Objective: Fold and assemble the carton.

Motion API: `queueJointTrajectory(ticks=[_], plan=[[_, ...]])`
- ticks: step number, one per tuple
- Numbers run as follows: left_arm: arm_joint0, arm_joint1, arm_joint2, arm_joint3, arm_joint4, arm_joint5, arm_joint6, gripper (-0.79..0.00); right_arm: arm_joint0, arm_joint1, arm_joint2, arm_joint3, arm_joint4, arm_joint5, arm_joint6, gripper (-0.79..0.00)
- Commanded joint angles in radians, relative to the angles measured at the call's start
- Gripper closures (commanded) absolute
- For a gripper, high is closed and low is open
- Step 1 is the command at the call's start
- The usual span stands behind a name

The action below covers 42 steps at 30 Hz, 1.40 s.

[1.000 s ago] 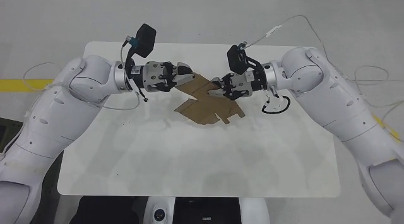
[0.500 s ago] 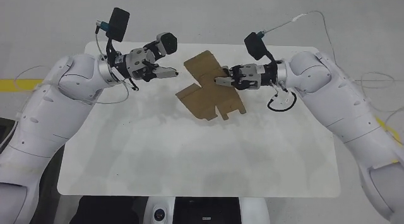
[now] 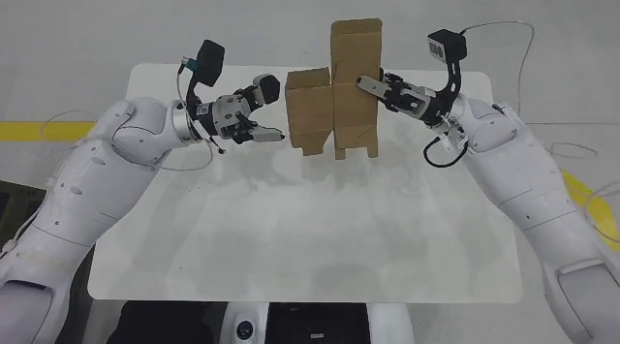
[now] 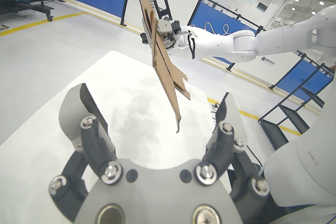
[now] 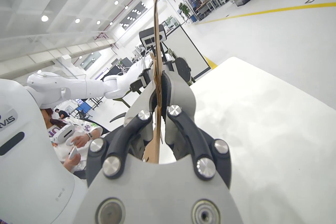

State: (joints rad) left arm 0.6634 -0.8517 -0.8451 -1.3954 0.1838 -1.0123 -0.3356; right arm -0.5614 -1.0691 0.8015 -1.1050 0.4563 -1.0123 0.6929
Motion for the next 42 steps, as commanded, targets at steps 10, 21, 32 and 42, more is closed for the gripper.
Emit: queueJointTrajectory(ticks=[10, 21, 32, 42], plan=[[-0.017, -0.023, 0.080, 0.014, -0.072, 0.000, -0.054, -0.785, -0.020, -0.033, 0.020, 0.041, 0.102, 0.000, 0.063, 0.000], [-0.044, -0.025, 0.098, 0.059, -0.298, 0.000, -0.228, 0.000, -0.031, -0.064, 0.056, 0.044, 0.089, 0.000, 0.090, 0.000], [-0.062, -0.034, 0.105, 0.079, -0.454, 0.000, -0.360, 0.000, -0.047, -0.084, 0.103, 0.063, 0.069, 0.000, 0.102, 0.000], [-0.067, -0.043, 0.099, 0.093, -0.538, 0.000, -0.444, 0.000, -0.068, -0.097, 0.137, 0.071, 0.066, 0.000, 0.104, -0.785]])
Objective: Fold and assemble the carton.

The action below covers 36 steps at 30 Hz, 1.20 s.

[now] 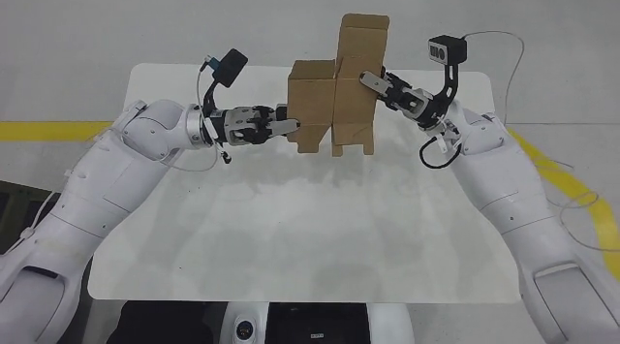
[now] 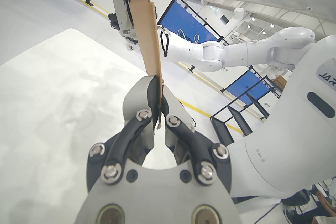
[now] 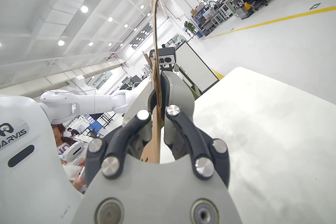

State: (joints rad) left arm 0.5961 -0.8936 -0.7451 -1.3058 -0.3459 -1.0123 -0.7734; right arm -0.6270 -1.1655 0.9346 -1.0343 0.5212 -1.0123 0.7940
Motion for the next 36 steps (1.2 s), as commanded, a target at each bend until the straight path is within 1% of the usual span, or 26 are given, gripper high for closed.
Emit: queueJointTrajectory(ticks=[1, 3, 6, 11, 15, 18, 23, 27, 36], plan=[[-0.001, -0.001, -0.003, 0.008, -0.016, 0.000, -0.013, 0.000, -0.005, -0.001, 0.009, 0.002, 0.005, 0.000, 0.007, -0.785], [-0.004, -0.002, -0.005, 0.019, -0.030, 0.005, -0.030, 0.000, -0.011, 0.000, 0.021, 0.005, 0.017, 0.000, 0.012, -0.785], [-0.015, -0.001, -0.004, 0.032, -0.048, 0.048, -0.080, 0.000, -0.015, 0.004, 0.040, 0.022, 0.021, 0.002, 0.016, -0.785], [-0.040, 0.008, 0.008, 0.029, -0.139, 0.185, -0.219, 0.000, 0.008, 0.015, 0.051, 0.049, 0.033, 0.074, 0.088, -0.785], [-0.061, 0.021, 0.004, 0.032, -0.164, 0.263, -0.298, 0.000, 0.021, 0.035, 0.060, 0.046, -0.032, 0.126, 0.140, -0.785], [-0.072, 0.031, 0.009, 0.026, -0.177, 0.332, -0.367, 0.000, 0.018, 0.049, 0.059, 0.034, -0.049, 0.164, 0.178, -0.785], [-0.089, 0.048, 0.023, 0.009, -0.241, 0.460, -0.495, 0.000, 0.018, 0.068, 0.034, 0.006, -0.013, 0.262, 0.276, -0.785], [-0.094, 0.056, 0.033, 0.014, -0.271, 0.515, -0.550, 0.000, 0.031, 0.083, 0.000, -0.014, 0.000, 0.345, 0.359, -0.785], [-0.099, 0.064, 0.048, 0.018, -0.337, 0.593, -0.628, 0.000, 0.036, 0.113, -0.078, -0.068, 0.046, 0.410, 0.425, -0.785]])
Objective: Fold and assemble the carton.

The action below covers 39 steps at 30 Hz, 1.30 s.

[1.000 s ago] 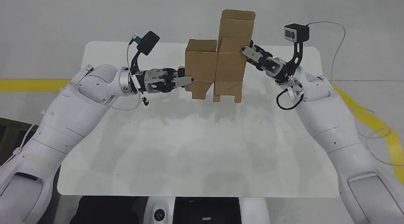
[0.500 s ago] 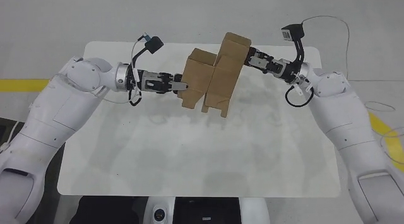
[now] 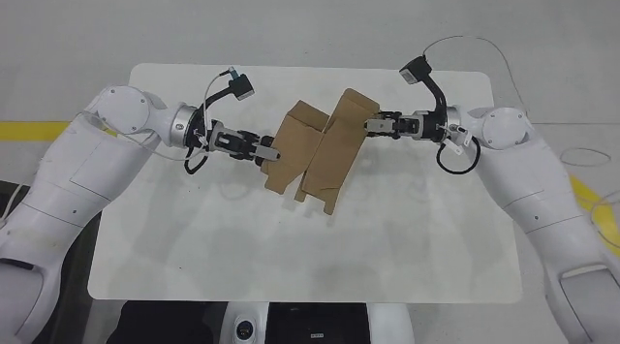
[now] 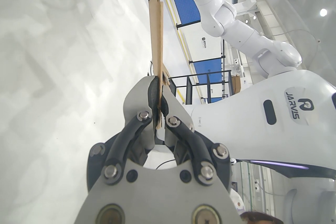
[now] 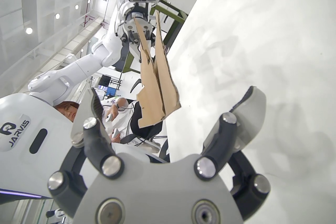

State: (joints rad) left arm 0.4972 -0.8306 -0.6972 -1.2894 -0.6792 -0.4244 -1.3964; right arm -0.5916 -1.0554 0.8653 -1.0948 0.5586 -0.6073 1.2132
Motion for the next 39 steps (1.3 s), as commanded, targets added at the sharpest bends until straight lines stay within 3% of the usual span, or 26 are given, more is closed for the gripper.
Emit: queueJointTrajectory(ticks=[1, 5, 9, 13, 22, 27, 30, 35, 36, 37, 39], plan=[[0.000, 0.001, 0.001, 0.003, -0.009, 0.009, -0.009, 0.000, -0.001, 0.005, -0.017, -0.014, 0.022, 0.008, 0.008, -0.785], [0.002, 0.002, 0.001, 0.011, -0.022, 0.019, -0.018, 0.000, -0.001, 0.014, -0.047, -0.034, 0.062, 0.020, 0.020, -0.785], [0.005, 0.001, 0.004, 0.013, -0.028, 0.021, -0.021, 0.000, 0.004, 0.021, -0.076, -0.045, 0.083, 0.025, 0.025, -0.656], [0.010, -0.002, 0.003, 0.012, -0.051, 0.024, -0.023, 0.000, 0.010, 0.026, -0.100, -0.043, 0.089, 0.009, 0.009, -0.413], [0.020, -0.006, 0.005, 0.000, -0.051, 0.035, -0.034, 0.000, 0.034, 0.033, -0.145, -0.027, 0.119, -0.022, -0.022, -0.323], [0.022, -0.007, 0.000, 0.002, -0.055, 0.037, -0.036, 0.000, 0.045, 0.035, -0.168, -0.029, 0.140, -0.020, -0.020, -0.169], [0.024, -0.007, -0.003, 0.001, -0.057, 0.039, -0.039, 0.000, 0.053, 0.035, -0.182, -0.031, 0.152, -0.019, -0.019, 0.000], [0.026, -0.008, -0.010, -0.003, -0.064, 0.041, -0.041, 0.000, 0.065, 0.034, -0.204, -0.030, 0.166, -0.021, -0.021, 0.000], [0.027, -0.008, -0.014, -0.006, -0.073, 0.041, -0.041, -0.145, 0.067, 0.034, -0.208, -0.028, 0.167, -0.022, -0.022, 0.000], [0.028, -0.008, -0.018, -0.010, -0.078, 0.040, -0.040, -0.785, 0.069, 0.034, -0.211, -0.027, 0.169, -0.023, -0.023, 0.000], [0.032, -0.007, -0.027, -0.014, -0.093, 0.041, -0.041, -0.785, 0.072, 0.034, -0.217, -0.026, 0.176, -0.026, -0.025, 0.000]])
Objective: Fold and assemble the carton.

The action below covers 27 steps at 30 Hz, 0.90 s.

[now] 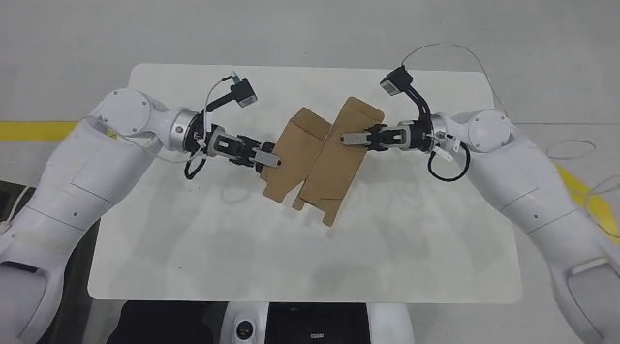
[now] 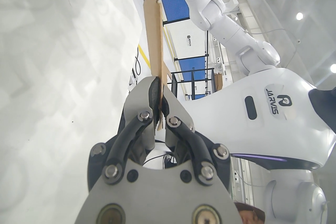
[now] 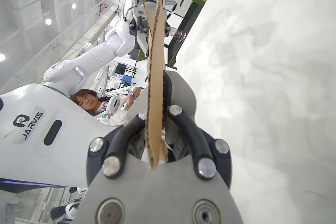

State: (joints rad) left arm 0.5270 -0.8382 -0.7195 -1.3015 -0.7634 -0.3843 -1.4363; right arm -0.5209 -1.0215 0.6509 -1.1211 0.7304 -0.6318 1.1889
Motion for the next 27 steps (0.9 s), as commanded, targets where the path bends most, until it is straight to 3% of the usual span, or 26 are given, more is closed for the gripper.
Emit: queueJointTrajectory(ticks=[1, 9, 16, 22, 27], plan=[[0.003, 0.001, -0.011, -0.005, -0.019, 0.002, -0.002, -0.785, 0.003, 0.000, -0.004, 0.000, 0.007, -0.003, -0.003, 0.000], [0.024, -0.006, -0.074, 0.080, -0.054, -0.114, 0.114, -0.785, -0.002, 0.001, 0.016, 0.053, 0.040, -0.078, -0.078, 0.000], [0.012, -0.037, -0.067, 0.177, -0.024, -0.184, 0.189, -0.785, -0.002, -0.036, 0.005, 0.151, 0.085, -0.116, -0.117, 0.000], [0.016, -0.061, -0.042, 0.183, 0.089, -0.196, 0.287, -0.785, 0.023, -0.076, -0.008, 0.211, 0.009, -0.125, -0.242, 0.000], [0.031, -0.072, -0.050, 0.172, 0.085, -0.172, 0.336, -0.785, 0.028, -0.104, -0.017, 0.250, -0.038, -0.111, -0.313, 0.000]])
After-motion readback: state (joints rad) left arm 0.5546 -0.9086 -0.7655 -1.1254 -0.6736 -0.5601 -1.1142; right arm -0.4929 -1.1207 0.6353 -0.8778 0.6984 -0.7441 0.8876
